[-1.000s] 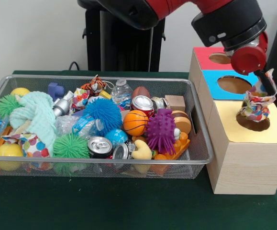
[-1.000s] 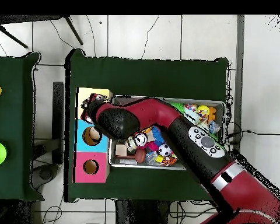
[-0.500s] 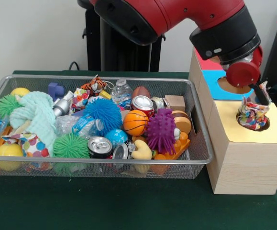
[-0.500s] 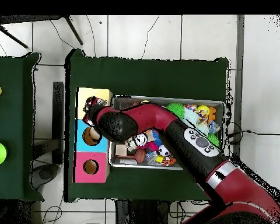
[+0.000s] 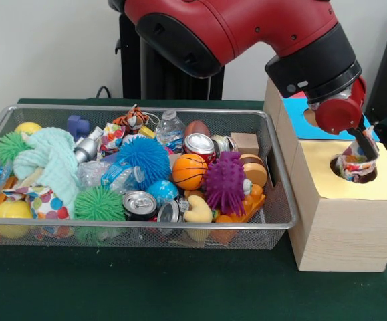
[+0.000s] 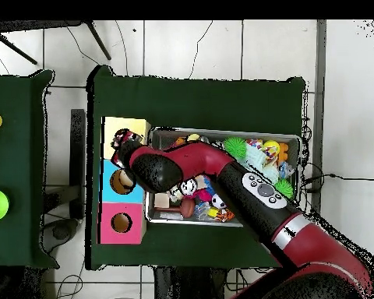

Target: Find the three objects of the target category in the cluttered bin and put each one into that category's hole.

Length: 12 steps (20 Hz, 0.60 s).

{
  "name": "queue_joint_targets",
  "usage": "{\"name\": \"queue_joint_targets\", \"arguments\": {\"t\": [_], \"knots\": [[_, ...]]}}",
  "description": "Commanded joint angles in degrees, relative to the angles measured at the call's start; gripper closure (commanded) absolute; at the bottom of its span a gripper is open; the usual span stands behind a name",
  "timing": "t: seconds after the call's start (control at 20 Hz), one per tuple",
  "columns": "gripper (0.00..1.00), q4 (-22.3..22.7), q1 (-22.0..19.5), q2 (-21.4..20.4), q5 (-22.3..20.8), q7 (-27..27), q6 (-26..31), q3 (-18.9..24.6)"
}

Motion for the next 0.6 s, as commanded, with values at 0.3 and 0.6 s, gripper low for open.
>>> {"name": "queue_joint_targets", "arguments": {"t": [0.3,0.6], "knots": [[1.00,-3.6,-1.4,2.0,-2.8,4.5,-1.4,-2.4],[1.00,-3.7,-1.5,1.2,-2.3,5.3,-1.1,-2.8]]}}
